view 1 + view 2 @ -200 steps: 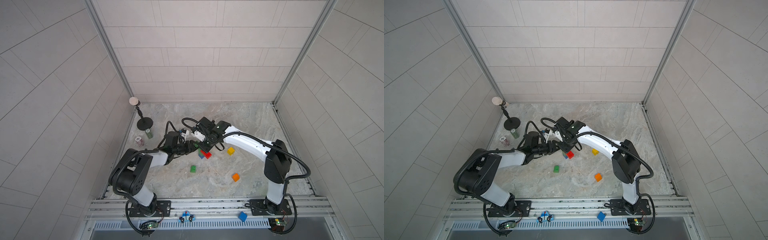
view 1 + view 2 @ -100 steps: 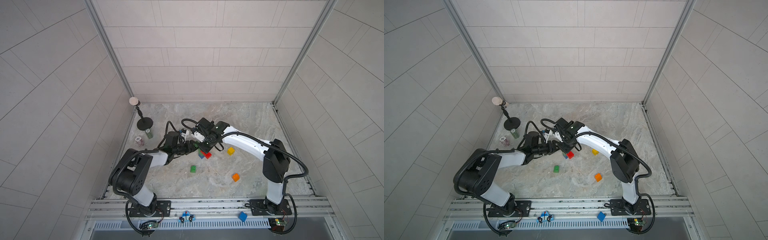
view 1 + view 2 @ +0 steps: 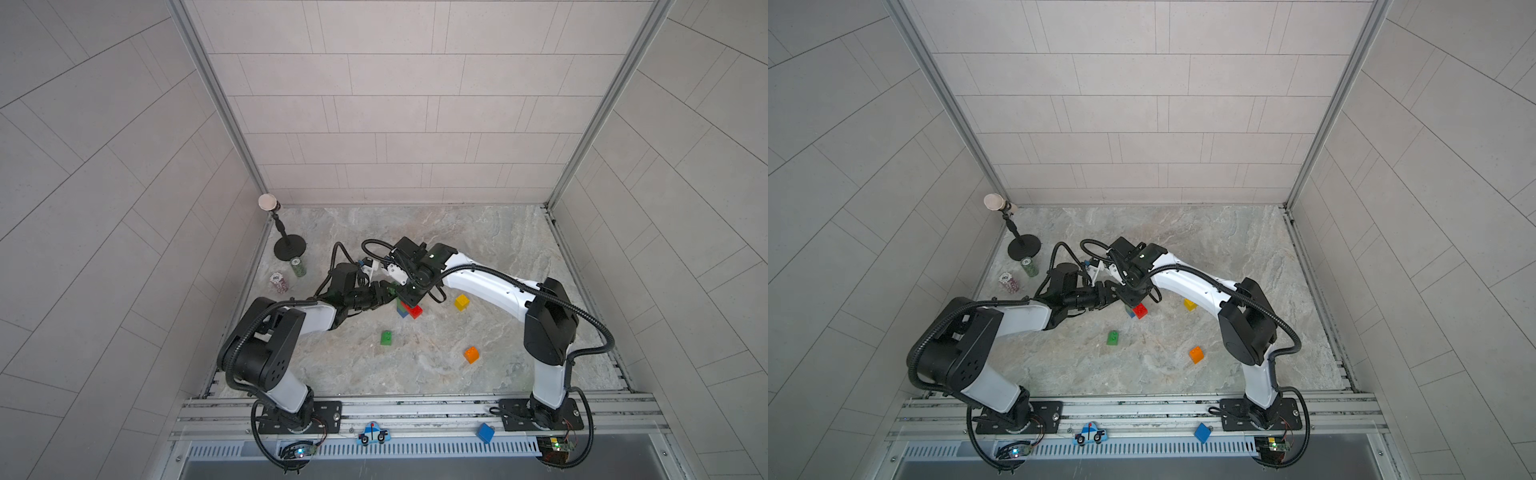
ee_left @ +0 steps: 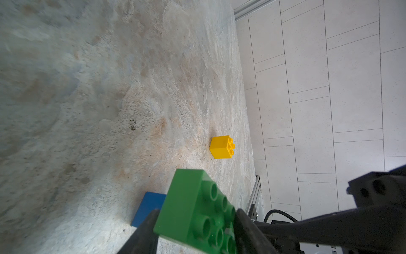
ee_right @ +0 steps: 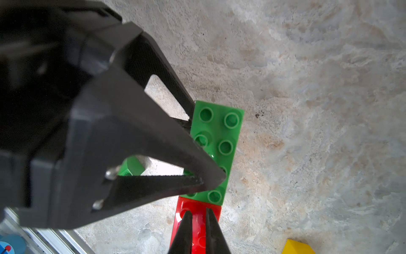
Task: Assemble a fork with lego
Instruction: Assemble the lego brick with the lego brick, then pick up the lego brick from the center of the board.
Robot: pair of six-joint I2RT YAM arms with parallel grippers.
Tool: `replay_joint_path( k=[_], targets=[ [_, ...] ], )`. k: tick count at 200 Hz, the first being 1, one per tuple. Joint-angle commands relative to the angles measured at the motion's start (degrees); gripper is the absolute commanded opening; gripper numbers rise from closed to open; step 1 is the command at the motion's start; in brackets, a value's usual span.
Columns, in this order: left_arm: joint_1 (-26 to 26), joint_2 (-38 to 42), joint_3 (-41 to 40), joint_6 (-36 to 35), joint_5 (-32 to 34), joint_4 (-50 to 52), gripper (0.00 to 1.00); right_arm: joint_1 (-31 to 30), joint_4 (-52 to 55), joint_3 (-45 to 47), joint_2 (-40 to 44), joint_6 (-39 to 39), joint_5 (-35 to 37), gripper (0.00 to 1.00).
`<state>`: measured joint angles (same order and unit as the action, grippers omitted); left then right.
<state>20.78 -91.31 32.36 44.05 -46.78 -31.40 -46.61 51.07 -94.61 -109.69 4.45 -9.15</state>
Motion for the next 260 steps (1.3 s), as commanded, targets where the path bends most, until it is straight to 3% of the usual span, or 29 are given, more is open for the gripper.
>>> replay_joint_path(
  k=[1, 55, 94, 137, 174, 192, 227, 260],
  targets=[
    [0.2, 0.1, 1.0, -0.4, -0.4, 0.4, 0.57, -0.9, 3.2, 0.4, -2.8, -1.2, 2.5, 0.15],
    [0.3, 0.2, 0.9, -0.4, -0.4, 0.4, 0.57, -2.1, 3.0, 1.1, -3.8, -0.7, 3.4, 0.15],
    [0.2, 1.2, 1.0, 0.0, -0.3, 0.5, 0.58, -1.4, -0.6, 0.1, 2.5, 0.6, 1.4, 0.2],
    [-0.1, 4.1, 2.1, 0.6, 1.0, 1.8, 0.67, -0.2, -5.1, 1.7, 10.6, 0.9, -0.1, 0.34],
    [-0.7, 6.9, 2.9, 0.5, 2.8, 4.3, 0.77, 1.5, -10.1, 9.6, 17.7, 3.8, 5.0, 0.37],
    [-1.6, 11.0, 2.0, -0.9, 7.4, 8.5, 0.81, 4.9, -11.9, 16.6, 21.9, 5.4, 7.9, 0.48],
    [-2.0, 23.7, 1.3, -9.6, 23.6, 27.3, 0.83, 15.0, -9.2, 26.7, 24.9, 2.1, 4.2, 0.58],
    [-1.9, 28.7, -0.3, -11.4, 26.1, 33.5, 0.83, 20.0, -9.8, 31.5, 24.9, 0.2, 1.3, 0.68]
  ],
)
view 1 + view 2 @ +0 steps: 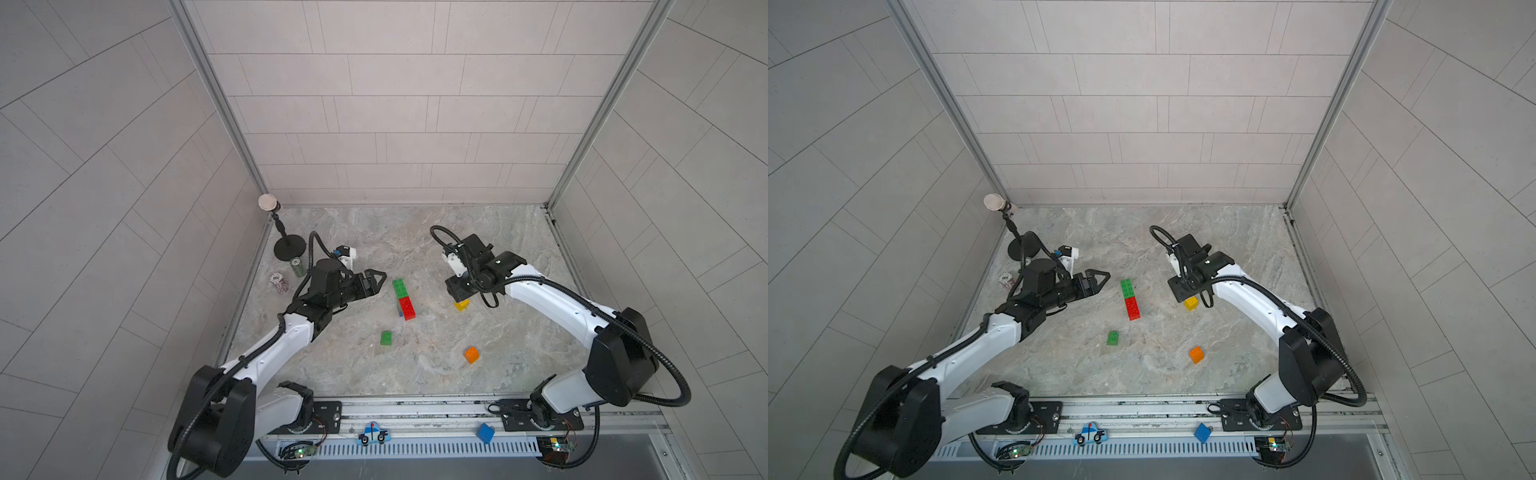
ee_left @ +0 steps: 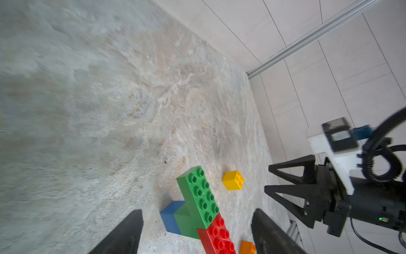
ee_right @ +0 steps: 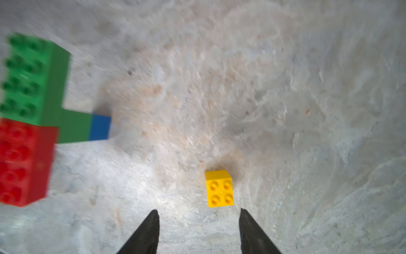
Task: Assemble a fork with lego
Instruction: Pick up the lego brick from the center of the board.
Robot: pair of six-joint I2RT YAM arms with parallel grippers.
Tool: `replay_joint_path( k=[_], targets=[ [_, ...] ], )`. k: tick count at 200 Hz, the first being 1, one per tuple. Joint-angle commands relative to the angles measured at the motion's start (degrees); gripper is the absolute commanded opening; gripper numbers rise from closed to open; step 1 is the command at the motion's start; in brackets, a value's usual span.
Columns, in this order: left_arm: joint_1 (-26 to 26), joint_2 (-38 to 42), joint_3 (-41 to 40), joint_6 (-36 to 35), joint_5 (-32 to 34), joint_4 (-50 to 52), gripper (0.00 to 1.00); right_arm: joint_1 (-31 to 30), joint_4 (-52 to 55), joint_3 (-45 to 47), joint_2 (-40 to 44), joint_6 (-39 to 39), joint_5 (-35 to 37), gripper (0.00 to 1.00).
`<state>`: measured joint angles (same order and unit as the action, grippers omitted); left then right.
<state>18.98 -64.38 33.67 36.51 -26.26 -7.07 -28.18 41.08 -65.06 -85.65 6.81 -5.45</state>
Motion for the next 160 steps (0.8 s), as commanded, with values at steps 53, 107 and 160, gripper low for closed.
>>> replay_joint_path(
  k=[53, 107, 160],
  targets=[
    [10.6, 6.4, -1.1, -6.8, 6.8, 8.6, 0.83, 5.2, 1.5, 0.0, -5.2, -6.3, -6.3, 0.75],
    [14.5, 4.3, -2.1, -6.1, 6.1, 3.8, 0.78, 5.2, 2.7, -3.7, -12.0, -10.0, -3.5, 0.72],
    [14.9, 3.2, -2.0, -6.2, 5.7, 3.4, 0.76, 5.2, 3.4, -5.1, -16.2, -11.4, -2.6, 0.62]
  ],
)
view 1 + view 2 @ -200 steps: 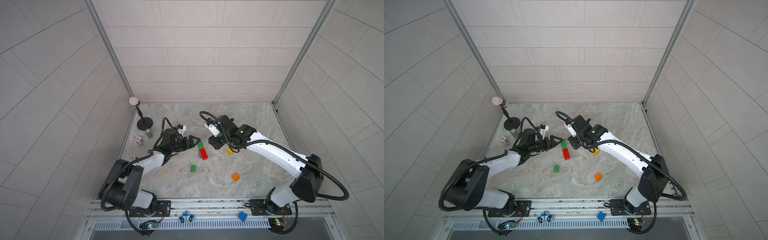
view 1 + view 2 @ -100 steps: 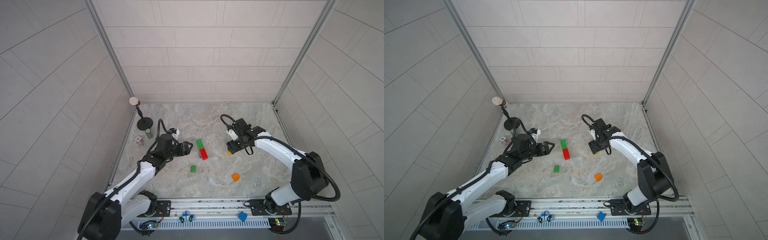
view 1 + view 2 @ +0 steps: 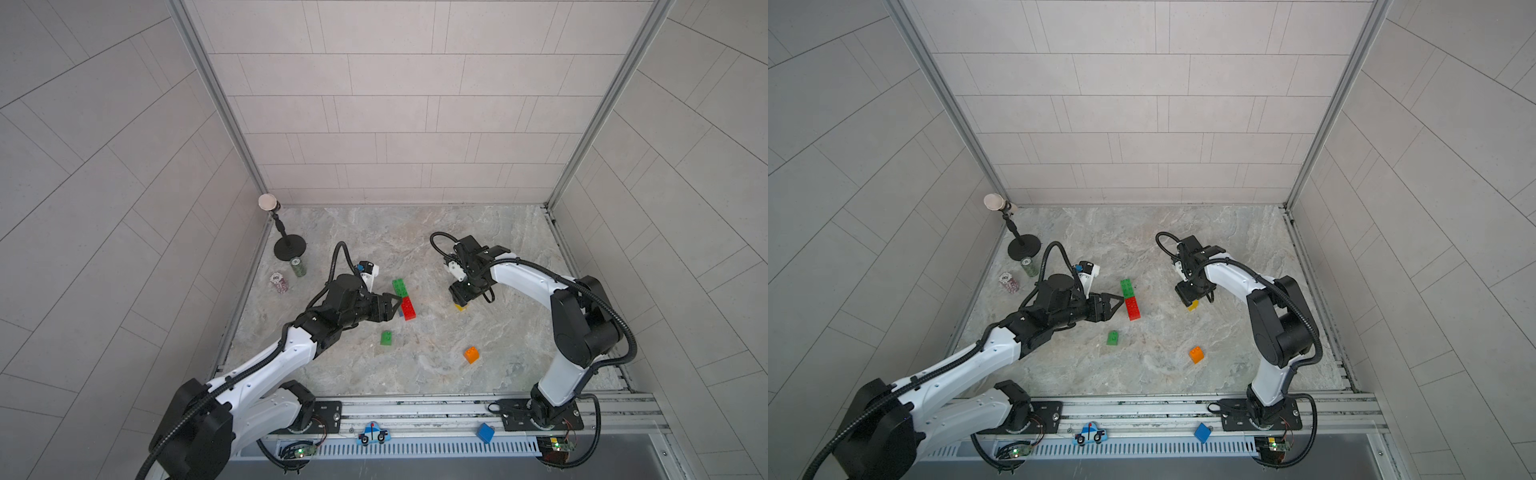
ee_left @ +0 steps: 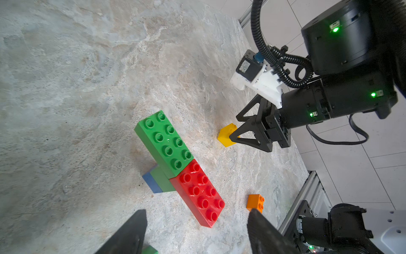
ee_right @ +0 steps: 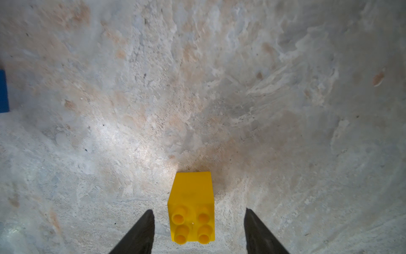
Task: Assemble a fork with lego
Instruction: Pick up the lego brick from the center of the board.
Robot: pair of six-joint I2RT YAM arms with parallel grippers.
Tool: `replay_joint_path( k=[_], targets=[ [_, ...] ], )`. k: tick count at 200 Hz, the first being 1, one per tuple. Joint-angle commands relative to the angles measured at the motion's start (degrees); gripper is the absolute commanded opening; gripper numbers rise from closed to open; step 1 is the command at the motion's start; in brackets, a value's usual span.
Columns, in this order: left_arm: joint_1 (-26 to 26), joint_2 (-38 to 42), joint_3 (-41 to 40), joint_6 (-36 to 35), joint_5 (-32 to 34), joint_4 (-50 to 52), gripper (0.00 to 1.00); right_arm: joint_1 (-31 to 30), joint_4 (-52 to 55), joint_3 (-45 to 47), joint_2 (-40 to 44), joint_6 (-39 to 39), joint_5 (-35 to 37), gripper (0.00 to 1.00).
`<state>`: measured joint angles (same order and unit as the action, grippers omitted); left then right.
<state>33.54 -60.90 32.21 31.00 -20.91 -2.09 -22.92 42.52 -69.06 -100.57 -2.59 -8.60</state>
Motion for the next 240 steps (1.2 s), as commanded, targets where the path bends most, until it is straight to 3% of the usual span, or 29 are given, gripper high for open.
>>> replay_joint_path(
  k=[1, 107, 118, 142, 187, 216, 240],
  targets=[
    [0.3, -0.2, -0.6, -0.7, 0.3, -1.5, 0.76, 0.0, 1.9, -1.2, -1.4, -2.1, 0.5, 0.61],
    [0.3, -1.3, -0.1, -0.7, -0.1, -1.9, 0.74, 0.0, 2.0, -0.4, -1.0, -0.7, 0.6, 0.33],
    [0.4, -1.1, -0.1, -0.6, 0.3, -1.8, 0.74, 0.0, 2.6, -0.5, 0.5, 0.9, 1.8, 0.26],
    [0.0, 0.3, -0.7, 0.6, 1.8, -2.7, 0.74, -0.1, 2.9, 0.6, 7.3, 7.5, 4.4, 0.0],
    [-1.7, 0.2, -0.7, 3.9, 1.1, -4.9, 0.74, -4.2, 2.9, 1.0, 16.1, 27.2, 6.7, 0.0],
    [-4.1, -0.6, -2.4, 7.9, -2.1, -9.8, 0.74, -4.2, 6.0, -1.8, 15.8, 27.2, -1.3, 0.0],
    [-6.7, -2.5, -4.3, 13.3, -5.2, -16.4, 0.73, -9.1, 15.1, -10.6, 12.2, 32.6, 4.0, 0.0]
  ],
)
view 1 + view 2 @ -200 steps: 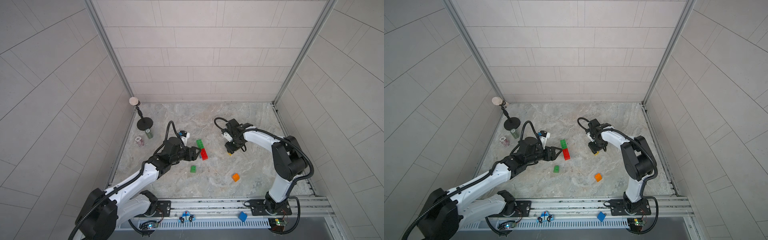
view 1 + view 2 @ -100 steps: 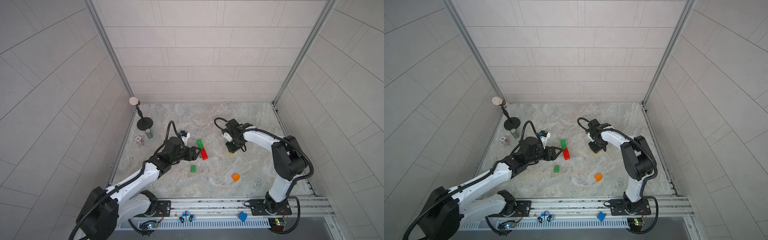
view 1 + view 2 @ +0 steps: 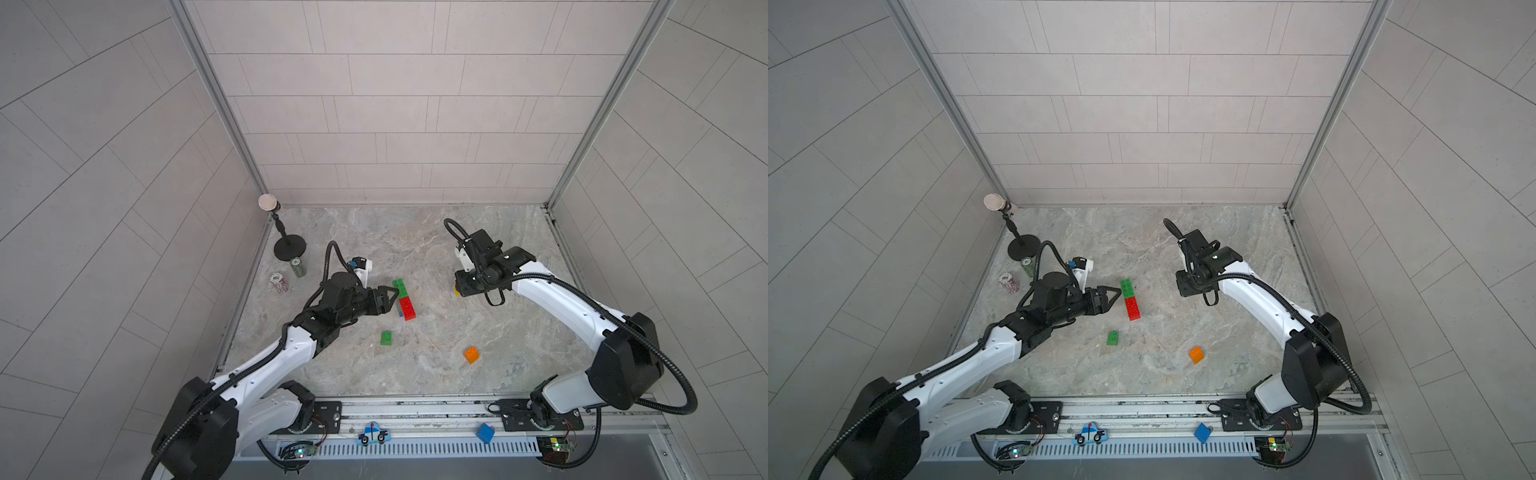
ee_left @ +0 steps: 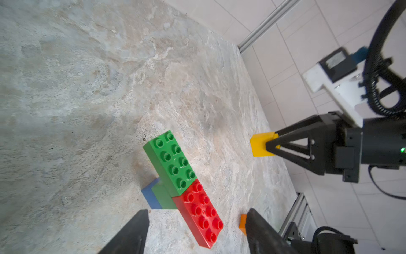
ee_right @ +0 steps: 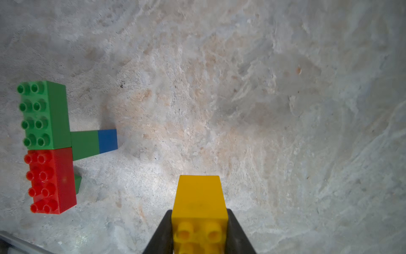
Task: Assemble a fork with lego
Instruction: Pick up the lego brick from the center of the board, then assemble the lego brick with the lego brick.
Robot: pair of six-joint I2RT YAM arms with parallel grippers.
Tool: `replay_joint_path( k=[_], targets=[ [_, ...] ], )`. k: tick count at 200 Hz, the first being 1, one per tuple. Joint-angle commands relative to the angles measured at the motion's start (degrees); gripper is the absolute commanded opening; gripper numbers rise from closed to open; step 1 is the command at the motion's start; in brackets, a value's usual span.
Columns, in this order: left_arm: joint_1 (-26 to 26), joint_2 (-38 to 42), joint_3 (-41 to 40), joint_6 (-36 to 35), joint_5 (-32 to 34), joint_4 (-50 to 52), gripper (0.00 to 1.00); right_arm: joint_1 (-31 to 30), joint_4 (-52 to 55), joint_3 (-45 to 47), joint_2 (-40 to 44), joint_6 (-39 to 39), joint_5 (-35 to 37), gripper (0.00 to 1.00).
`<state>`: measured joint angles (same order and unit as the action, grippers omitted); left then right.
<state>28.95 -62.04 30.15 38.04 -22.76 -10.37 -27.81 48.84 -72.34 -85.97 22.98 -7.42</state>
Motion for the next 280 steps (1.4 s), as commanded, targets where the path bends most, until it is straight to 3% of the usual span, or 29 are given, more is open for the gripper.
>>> replay_joint_path(
  k=[1, 21, 51, 113, 174, 280],
  targets=[
    [-2.3, -1.4, -2.4, 6.6, -3.5, -8.3, 0.73, -4.6, 9.5, -7.7, -2.7, 7.1, 3.3, 0.0],
    [-5.2, -2.7, -3.8, 9.6, -5.6, -11.0, 0.73, -12.2, 22.1, -19.6, -9.6, 10.2, 12.3, 0.0],
    [-8.8, -5.1, -5.9, 12.4, -9.0, -15.9, 0.73, -17.9, 29.3, -32.1, -18.7, 13.3, 11.7, 0.0],
    [-10.9, -13.8, -8.0, 15.9, -13.5, -28.0, 0.72, -21.1, 33.8, -50.4, -31.6, 14.8, 6.5, 0.0],
    [-12.1, -15.5, -9.7, 15.7, -14.4, -30.5, 0.72, -21.8, 34.9, -56.5, -37.7, 13.2, 2.9, 0.0],
    [-12.5, -16.5, -9.8, 15.1, -15.5, -31.6, 0.71, -20.4, 36.5, -59.7, -41.4, 11.8, 3.6, 0.0]
  ],
)
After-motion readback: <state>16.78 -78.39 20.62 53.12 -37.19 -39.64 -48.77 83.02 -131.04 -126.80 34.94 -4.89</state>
